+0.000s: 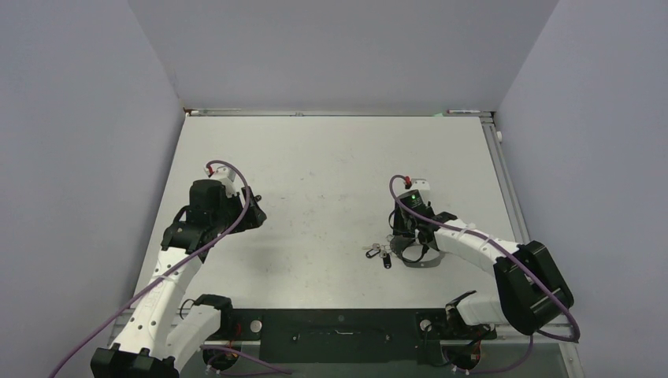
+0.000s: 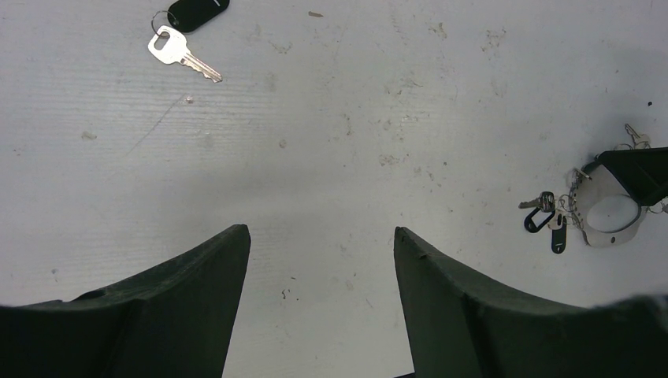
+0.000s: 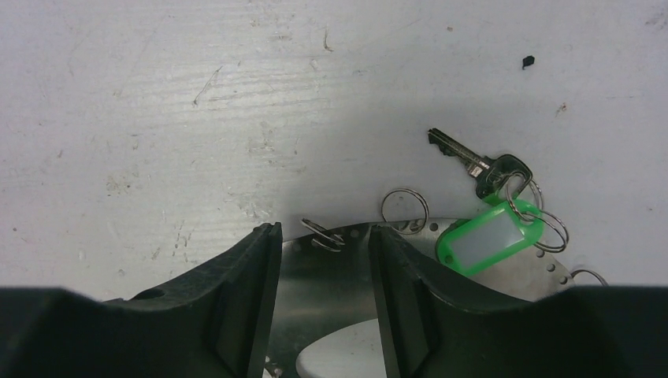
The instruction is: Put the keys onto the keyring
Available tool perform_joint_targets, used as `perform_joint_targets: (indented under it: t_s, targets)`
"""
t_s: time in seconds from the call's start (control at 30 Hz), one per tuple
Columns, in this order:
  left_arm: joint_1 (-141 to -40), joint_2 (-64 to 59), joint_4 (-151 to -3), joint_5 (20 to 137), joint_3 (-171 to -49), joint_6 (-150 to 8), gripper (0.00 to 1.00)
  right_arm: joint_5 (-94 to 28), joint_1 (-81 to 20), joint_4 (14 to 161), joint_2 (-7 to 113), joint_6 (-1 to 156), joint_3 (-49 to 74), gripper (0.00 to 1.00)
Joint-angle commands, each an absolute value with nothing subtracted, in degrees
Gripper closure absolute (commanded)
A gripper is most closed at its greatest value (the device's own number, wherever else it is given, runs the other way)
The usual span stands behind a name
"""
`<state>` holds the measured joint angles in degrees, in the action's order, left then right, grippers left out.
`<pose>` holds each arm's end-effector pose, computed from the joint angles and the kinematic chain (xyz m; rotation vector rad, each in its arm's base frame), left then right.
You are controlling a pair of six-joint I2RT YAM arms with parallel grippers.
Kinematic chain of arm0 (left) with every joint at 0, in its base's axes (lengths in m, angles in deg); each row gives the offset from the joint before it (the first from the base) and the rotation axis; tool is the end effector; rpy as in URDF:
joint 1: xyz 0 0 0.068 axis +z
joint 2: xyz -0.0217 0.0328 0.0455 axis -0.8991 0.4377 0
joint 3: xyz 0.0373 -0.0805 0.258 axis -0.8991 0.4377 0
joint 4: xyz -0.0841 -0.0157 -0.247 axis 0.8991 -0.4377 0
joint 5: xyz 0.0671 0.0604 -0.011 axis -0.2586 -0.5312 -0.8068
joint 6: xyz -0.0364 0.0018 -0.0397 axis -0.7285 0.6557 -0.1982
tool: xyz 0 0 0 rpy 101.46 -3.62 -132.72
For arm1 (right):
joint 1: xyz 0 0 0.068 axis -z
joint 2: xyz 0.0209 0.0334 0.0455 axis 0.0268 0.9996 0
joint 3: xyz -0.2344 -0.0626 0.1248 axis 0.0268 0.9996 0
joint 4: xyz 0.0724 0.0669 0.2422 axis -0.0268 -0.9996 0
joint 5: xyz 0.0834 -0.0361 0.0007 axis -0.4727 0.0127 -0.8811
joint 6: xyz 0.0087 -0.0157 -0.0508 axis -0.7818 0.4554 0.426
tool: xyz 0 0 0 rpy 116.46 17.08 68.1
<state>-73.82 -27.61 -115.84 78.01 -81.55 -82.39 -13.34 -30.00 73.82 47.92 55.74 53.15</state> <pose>0.1775 -0.0354 0.2748 -0.2091 2.3441 -0.4420 0.2168 0.1089 0.1645 0.0840 2.5095 0.1320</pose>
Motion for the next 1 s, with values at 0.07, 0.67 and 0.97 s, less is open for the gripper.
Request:
perform_joint_targets:
  t_s: [0.07,0.67,0.97]
  targets:
    - [-74.18,-27.56,-114.18,78.76,-83.72,-81.68,0.36,-13.55,-29.77,76.17,49.35,56.82,51.90,0.59]
    - [-74.19,-27.56,-114.20,79.10,-83.72,-81.59,0.36,-13.54,-29.75,76.22,50.74,57.17,51.46,0.74]
    - [-74.17,-27.38,-114.19,79.14,-83.72,-81.60,0.36,-13.46,-29.75,76.01,50.63,57.28,51.46,0.93]
